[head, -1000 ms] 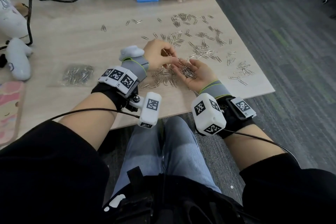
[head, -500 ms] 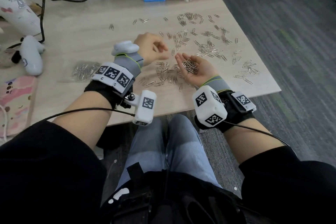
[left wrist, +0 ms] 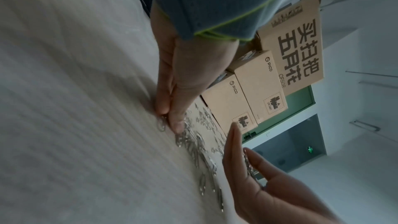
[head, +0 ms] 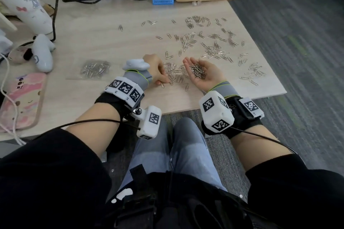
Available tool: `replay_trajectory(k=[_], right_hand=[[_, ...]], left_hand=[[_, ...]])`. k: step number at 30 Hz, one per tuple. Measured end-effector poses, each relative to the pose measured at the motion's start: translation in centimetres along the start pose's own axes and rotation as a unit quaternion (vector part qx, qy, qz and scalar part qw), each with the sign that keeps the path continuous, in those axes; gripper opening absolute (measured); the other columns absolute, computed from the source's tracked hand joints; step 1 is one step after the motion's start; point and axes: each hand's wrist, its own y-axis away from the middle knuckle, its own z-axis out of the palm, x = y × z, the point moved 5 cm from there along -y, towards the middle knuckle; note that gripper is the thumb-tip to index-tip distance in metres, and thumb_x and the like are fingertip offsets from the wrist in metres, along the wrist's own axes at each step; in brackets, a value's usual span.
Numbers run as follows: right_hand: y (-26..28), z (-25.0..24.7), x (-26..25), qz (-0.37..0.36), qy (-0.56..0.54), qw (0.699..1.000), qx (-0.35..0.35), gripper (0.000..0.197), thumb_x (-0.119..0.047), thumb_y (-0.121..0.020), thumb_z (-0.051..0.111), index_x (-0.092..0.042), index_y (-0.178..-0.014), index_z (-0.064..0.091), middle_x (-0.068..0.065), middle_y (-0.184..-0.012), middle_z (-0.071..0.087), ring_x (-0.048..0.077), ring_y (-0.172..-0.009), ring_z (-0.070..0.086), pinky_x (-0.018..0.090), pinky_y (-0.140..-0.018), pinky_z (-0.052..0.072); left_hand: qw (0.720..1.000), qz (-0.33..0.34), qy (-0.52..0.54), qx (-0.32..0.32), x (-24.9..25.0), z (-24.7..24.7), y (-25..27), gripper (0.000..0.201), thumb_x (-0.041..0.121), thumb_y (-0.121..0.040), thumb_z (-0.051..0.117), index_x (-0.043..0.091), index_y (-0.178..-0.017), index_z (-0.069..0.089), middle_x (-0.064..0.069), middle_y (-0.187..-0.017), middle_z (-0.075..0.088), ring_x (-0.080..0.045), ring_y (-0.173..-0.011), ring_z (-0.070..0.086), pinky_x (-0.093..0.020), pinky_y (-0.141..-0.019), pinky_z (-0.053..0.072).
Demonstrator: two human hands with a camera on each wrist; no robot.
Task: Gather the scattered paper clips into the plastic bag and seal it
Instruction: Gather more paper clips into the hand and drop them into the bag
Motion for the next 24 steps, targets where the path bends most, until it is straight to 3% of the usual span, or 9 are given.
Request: replay_trajectory(k=[3, 6, 8, 10, 12, 14, 16, 19, 24], right_hand=[[0.2, -0.3, -0.5, -0.009, 0.000, 1.000, 0.002, 0.032, -0.009, -0.100, 0.034, 0.005, -0.082, 0.055, 0.022, -0.063, 0.067, 0.032, -0.058, 0.067, 0.033, -0.057, 0.057], [0.6, -0.5, -1.1, -0.019, -0.002, 1.000, 0.005, 0.030, -0.007, -0.099, 0.035, 0.006, -0.081, 0.055, 0.022, -0.062, 0.067, 0.032, -0.071, 0.064, 0.033, -0.058, 0.057], [0.7, -0.6, -1.3, -0.019, -0.002, 1.000, 0.006, 0.028, -0.007, -0.099, 0.036, 0.005, -0.082, 0.055, 0.022, -0.063, 0.067, 0.031, -0.079, 0.060, 0.033, -0.059, 0.057], [0.8, -0.7, -1.4, -0.015, -0.005, 1.000, 0.006, 0.029, -0.007, -0.099, 0.036, 0.006, -0.083, 0.056, 0.022, -0.064, 0.067, 0.031, -0.080, 0.060, 0.033, -0.059, 0.057], [0.7, -0.7, -1.4, -0.013, -0.008, 1.000, 0.009, 0.029, -0.008, -0.099, 0.036, 0.006, -0.083, 0.056, 0.023, -0.065, 0.067, 0.031, -0.080, 0.060, 0.034, -0.058, 0.057], [0.7, -0.8, -1.3, -0.013, -0.009, 1.000, 0.011, 0.029, -0.008, -0.099, 0.035, 0.006, -0.084, 0.056, 0.023, -0.071, 0.066, 0.032, -0.080, 0.059, 0.036, -0.059, 0.057], [0.6, -0.9, -1.2, -0.011, -0.017, 1.000, 0.013, 0.030, -0.008, -0.100, 0.035, 0.006, -0.083, 0.056, 0.023, -0.074, 0.065, 0.032, -0.080, 0.059, 0.038, -0.062, 0.057], [0.5, -1.2, -1.4, -0.009, -0.020, 1.000, 0.013, 0.032, -0.010, -0.100, 0.034, 0.007, -0.084, 0.056, 0.023, -0.064, 0.067, 0.032, -0.080, 0.059, 0.035, -0.058, 0.057], [0.3, -1.6, -1.8, -0.015, -0.021, 1.000, 0.018, 0.032, -0.009, -0.100, 0.034, 0.007, -0.084, 0.056, 0.023, -0.064, 0.067, 0.033, -0.060, 0.067, 0.034, -0.057, 0.057]], left_hand=[[1.000, 0.015, -0.003, 0.027, 1.3, 0.7, -0.5, 0.017, 0.028, -0.073, 0.074, 0.016, -0.063, 0.068, 0.007, -0.040, 0.060, -0.003, -0.045, 0.060, -0.013, -0.054, 0.050], [0.995, 0.022, -0.016, 0.092, 2.3, 0.2, -0.7, 0.026, 0.037, -0.074, 0.072, 0.011, -0.078, 0.070, -0.006, -0.072, 0.070, -0.018, -0.071, 0.063, -0.026, -0.068, 0.048], [0.991, 0.017, -0.001, 0.132, 2.2, -0.1, -0.9, 0.048, 0.049, -0.068, 0.074, 0.010, -0.095, 0.066, -0.009, -0.098, 0.065, -0.022, -0.087, 0.059, -0.028, -0.076, 0.043], [0.993, -0.009, -0.009, 0.116, 1.9, 0.2, -1.0, 0.079, 0.067, -0.055, 0.071, 0.014, -0.112, 0.057, -0.009, -0.118, 0.052, -0.024, -0.104, 0.054, -0.033, -0.091, 0.043], [0.995, -0.036, -0.052, 0.071, 1.8, 0.9, -0.9, 0.112, 0.088, -0.034, 0.056, 0.018, -0.121, 0.049, -0.008, -0.125, 0.044, -0.027, -0.112, 0.049, -0.041, -0.099, 0.042], [0.994, -0.042, -0.084, 0.048, 2.0, 1.4, -0.8, 0.122, 0.093, -0.020, 0.047, 0.017, -0.116, 0.048, -0.007, -0.121, 0.042, -0.027, -0.105, 0.050, -0.042, -0.095, 0.044], [0.995, -0.030, -0.087, 0.042, 2.3, 1.7, -0.9, 0.110, 0.087, -0.026, 0.058, 0.015, -0.109, 0.050, -0.006, -0.116, 0.042, -0.026, -0.097, 0.052, -0.040, -0.089, 0.046], [0.994, -0.003, -0.080, 0.071, 2.7, 1.9, -1.1, 0.080, 0.064, -0.049, 0.077, 0.011, -0.105, 0.054, -0.010, -0.115, 0.047, -0.028, -0.097, 0.053, -0.036, -0.085, 0.044], [0.995, 0.031, -0.073, 0.055, 3.5, 1.7, -2.1, 0.047, 0.041, -0.070, 0.076, 0.008, -0.101, 0.063, -0.012, -0.108, 0.063, -0.027, -0.100, 0.058, -0.029, -0.075, 0.039]])
